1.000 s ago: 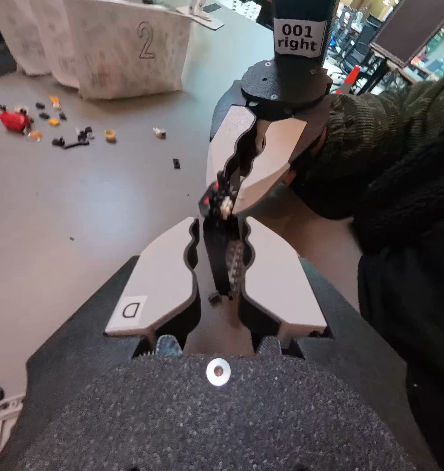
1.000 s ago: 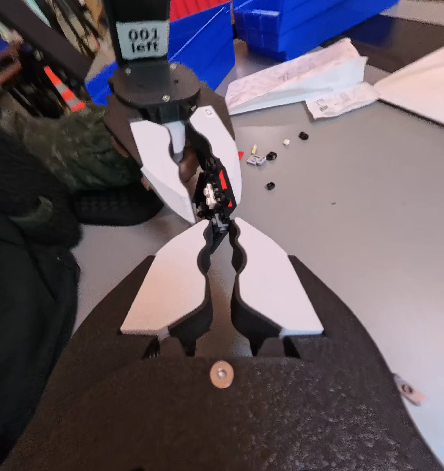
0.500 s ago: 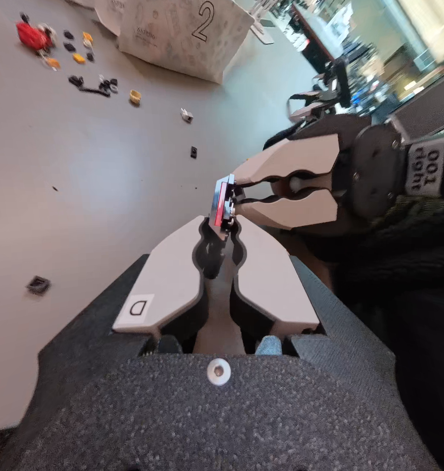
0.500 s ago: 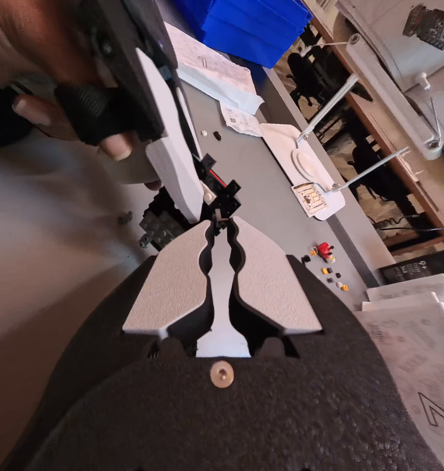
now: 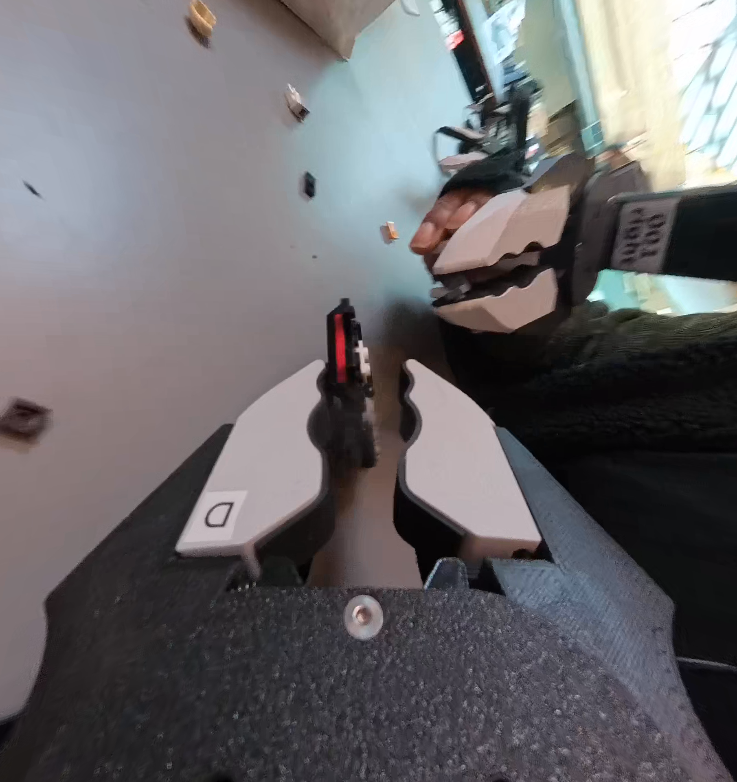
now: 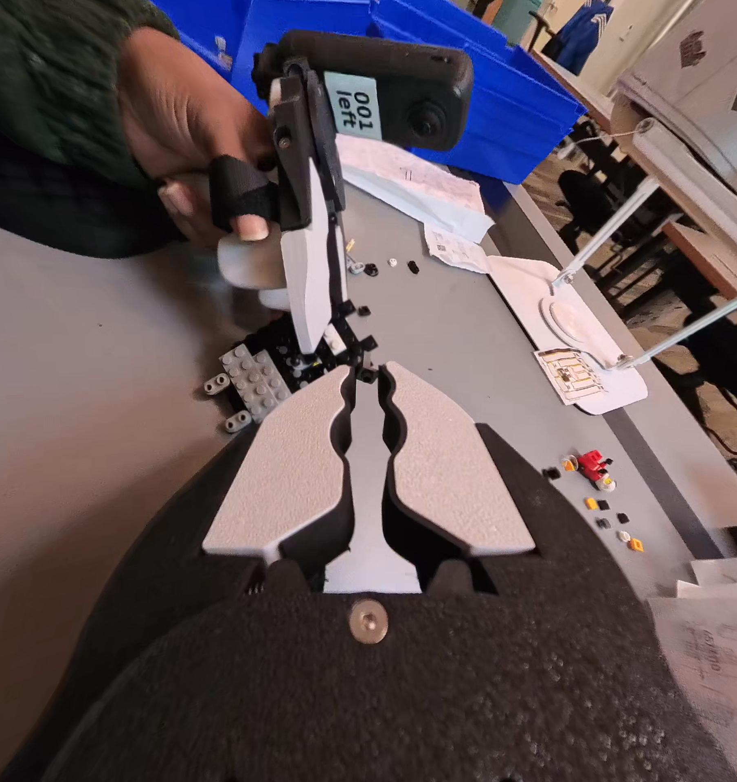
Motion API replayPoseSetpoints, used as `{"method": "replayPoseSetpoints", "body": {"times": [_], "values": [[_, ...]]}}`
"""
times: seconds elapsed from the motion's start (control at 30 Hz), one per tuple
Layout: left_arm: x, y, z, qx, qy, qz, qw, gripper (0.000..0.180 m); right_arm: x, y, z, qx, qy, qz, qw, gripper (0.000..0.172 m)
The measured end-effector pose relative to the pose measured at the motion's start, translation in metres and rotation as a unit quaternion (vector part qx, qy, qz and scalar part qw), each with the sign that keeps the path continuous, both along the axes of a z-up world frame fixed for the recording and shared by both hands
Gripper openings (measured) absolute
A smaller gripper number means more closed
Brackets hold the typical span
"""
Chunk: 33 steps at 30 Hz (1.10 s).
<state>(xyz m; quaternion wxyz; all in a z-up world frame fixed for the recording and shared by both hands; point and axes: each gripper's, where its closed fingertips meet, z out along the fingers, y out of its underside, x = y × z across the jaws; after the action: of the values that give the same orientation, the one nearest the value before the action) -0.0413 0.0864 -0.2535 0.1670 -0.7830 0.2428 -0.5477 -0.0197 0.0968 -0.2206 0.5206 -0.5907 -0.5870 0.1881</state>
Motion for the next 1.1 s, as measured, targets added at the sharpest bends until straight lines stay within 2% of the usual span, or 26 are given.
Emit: {"method": "replayPoseSetpoints", "body": {"times": [0.1, 0.17, 0.33, 0.4, 0.43, 0.57, 0.63, 0.67, 0.7, 0.77, 0.8, 0.9, 1.0, 1.1], "values": [[-0.016, 0.019, 0.000, 0.105, 0.065, 0.035, 0.992, 0.041, -0.001, -0.001, 0.000, 0.013, -0.005, 0.003, 1.000, 0.010], [-0.017, 0.021, 0.017, 0.123, 0.031, 0.041, 0.991, 0.034, -0.005, -0.004, -0.002, 0.023, -0.011, 0.009, 1.000, 0.010], [0.001, -0.008, 0.041, 0.005, -0.103, -0.026, 0.994, 0.026, -0.020, -0.012, 0.003, 0.073, -0.018, 0.024, 0.997, 0.010], [0.007, -0.016, 0.043, -0.031, -0.126, -0.047, 0.990, 0.020, -0.025, -0.015, 0.004, 0.097, -0.028, 0.027, 0.995, 0.010], [0.007, -0.017, 0.043, -0.033, -0.129, -0.050, 0.990, 0.009, -0.026, -0.016, 0.003, 0.106, -0.034, 0.031, 0.993, 0.010], [0.001, -0.016, 0.051, -0.015, -0.136, -0.053, 0.989, 0.008, -0.027, -0.015, 0.010, 0.124, -0.022, 0.021, 0.992, 0.010], [-0.013, -0.006, 0.052, 0.041, -0.094, -0.040, 0.994, 0.008, -0.022, -0.007, 0.006, 0.104, -0.033, 0.006, 0.994, 0.015], [-0.027, 0.006, 0.047, 0.081, -0.044, -0.013, 0.996, 0.008, -0.018, -0.004, 0.002, 0.078, -0.038, 0.004, 0.996, 0.017], [-0.046, 0.021, 0.035, 0.130, 0.039, 0.016, 0.991, 0.008, -0.016, -0.006, -0.004, 0.044, -0.044, 0.013, 0.998, 0.020], [-0.094, 0.047, 0.011, 0.202, 0.210, 0.068, 0.954, 0.008, -0.016, -0.015, -0.017, -0.015, -0.055, 0.040, 0.998, 0.021], [-0.111, 0.053, 0.006, 0.212, 0.252, 0.086, 0.940, 0.008, -0.019, -0.022, -0.022, -0.032, -0.061, 0.057, 0.996, 0.022], [-0.133, 0.053, -0.005, 0.191, 0.300, 0.094, 0.930, 0.008, -0.033, -0.040, -0.034, -0.037, -0.085, 0.095, 0.991, 0.024], [-0.153, 0.058, -0.015, 0.207, 0.374, 0.100, 0.899, 0.029, -0.037, -0.042, -0.050, -0.031, -0.126, 0.096, 0.987, 0.027], [-0.158, 0.056, -0.017, 0.227, 0.401, 0.089, 0.883, 0.040, -0.033, -0.037, -0.052, -0.049, -0.119, 0.085, 0.988, 0.027]]}}
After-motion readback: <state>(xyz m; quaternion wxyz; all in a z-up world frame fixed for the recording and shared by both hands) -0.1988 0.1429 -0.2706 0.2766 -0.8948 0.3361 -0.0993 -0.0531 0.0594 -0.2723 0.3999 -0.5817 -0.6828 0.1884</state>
